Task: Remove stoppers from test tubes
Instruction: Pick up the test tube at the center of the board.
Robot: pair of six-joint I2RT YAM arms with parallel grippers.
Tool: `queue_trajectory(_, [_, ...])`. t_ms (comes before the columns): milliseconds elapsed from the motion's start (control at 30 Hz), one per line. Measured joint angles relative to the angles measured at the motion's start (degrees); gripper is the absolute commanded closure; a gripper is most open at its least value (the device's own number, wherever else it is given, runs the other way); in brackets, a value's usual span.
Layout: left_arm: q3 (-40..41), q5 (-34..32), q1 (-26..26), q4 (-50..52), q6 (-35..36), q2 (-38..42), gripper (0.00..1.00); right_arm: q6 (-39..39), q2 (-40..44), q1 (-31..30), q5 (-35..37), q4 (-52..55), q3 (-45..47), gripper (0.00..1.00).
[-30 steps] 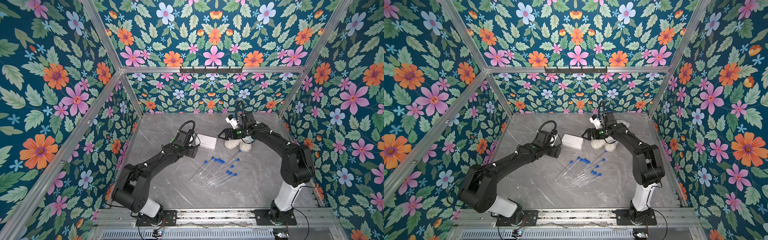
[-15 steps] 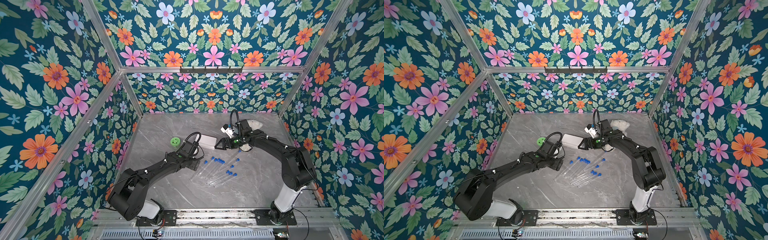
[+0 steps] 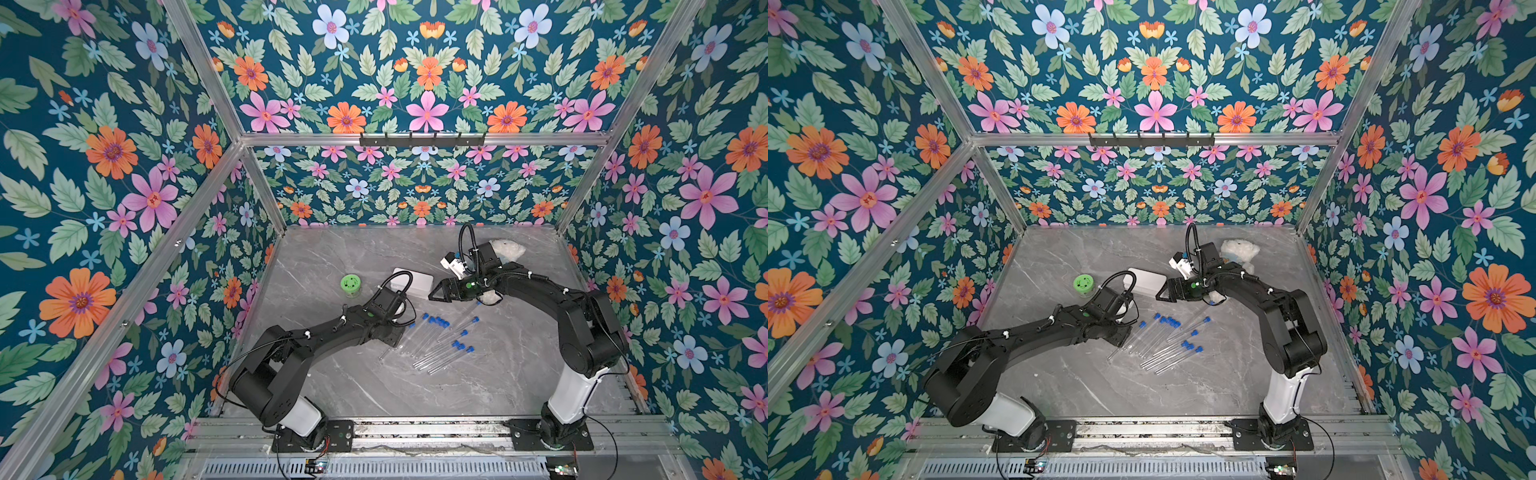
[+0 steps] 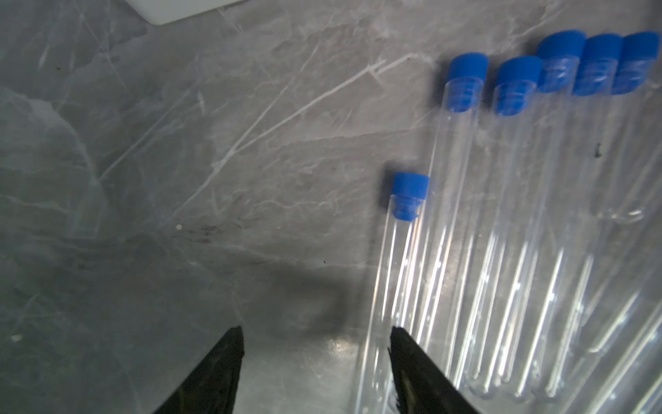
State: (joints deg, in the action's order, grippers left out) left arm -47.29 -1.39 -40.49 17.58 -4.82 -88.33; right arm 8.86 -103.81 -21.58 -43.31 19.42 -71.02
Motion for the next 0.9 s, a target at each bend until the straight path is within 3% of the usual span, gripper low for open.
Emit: queue_trajectory(900, [-0.9, -3.1, -3.7, 0.2, 1.0, -3.4, 0.56, 0.2, 2.6, 0.0, 3.4, -0.3, 1.2, 0.06])
